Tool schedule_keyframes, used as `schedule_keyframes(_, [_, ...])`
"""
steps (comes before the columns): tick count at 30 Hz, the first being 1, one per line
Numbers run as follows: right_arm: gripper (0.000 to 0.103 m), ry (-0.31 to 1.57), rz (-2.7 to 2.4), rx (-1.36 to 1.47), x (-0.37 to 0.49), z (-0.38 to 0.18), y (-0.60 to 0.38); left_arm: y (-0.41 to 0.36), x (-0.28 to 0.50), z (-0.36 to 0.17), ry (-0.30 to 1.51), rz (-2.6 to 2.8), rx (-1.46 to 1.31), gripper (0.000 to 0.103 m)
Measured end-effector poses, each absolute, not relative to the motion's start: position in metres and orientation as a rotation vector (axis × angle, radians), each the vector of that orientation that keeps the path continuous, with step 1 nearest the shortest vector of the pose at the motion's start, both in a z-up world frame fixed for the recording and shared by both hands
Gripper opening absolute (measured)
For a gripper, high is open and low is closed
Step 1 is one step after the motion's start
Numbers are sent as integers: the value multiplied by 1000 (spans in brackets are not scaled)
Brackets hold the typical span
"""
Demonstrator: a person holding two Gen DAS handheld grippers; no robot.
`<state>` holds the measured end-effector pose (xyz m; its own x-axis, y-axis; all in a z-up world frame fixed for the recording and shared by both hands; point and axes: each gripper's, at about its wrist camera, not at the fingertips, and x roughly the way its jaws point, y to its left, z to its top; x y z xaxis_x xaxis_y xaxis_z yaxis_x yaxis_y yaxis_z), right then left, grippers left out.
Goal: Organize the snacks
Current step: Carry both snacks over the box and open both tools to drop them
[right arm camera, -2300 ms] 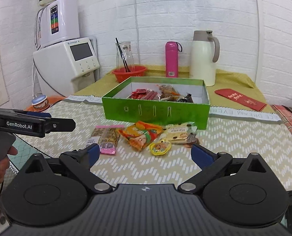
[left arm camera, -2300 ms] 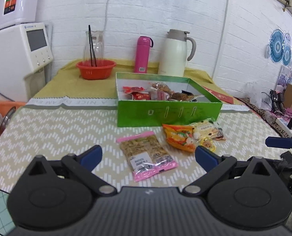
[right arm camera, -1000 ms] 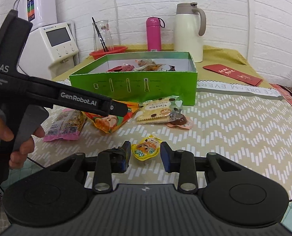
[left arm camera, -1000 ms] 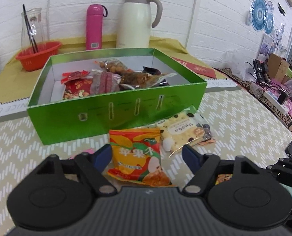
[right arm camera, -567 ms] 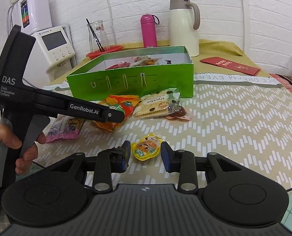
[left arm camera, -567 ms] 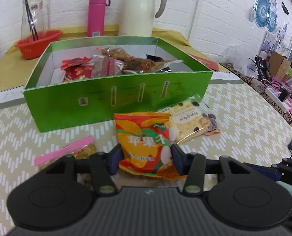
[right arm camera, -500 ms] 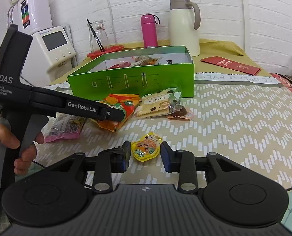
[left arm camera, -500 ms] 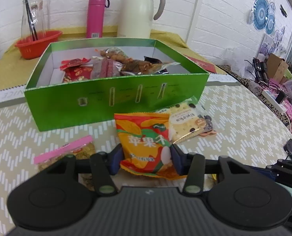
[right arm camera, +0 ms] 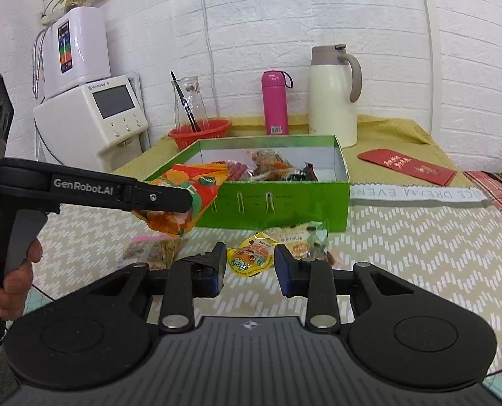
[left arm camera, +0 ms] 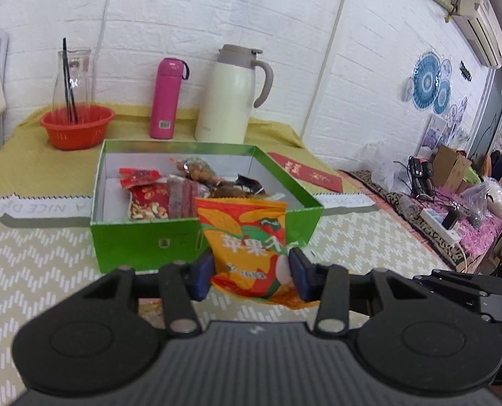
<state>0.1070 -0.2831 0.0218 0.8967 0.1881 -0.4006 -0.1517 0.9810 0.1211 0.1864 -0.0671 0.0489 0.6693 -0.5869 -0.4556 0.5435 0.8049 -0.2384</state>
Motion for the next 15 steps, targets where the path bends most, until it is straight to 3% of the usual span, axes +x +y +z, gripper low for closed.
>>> schedule_keyframes(15, [55, 399, 164, 141, 205, 48, -306, -58, 245, 79, 501, -520, -49, 45])
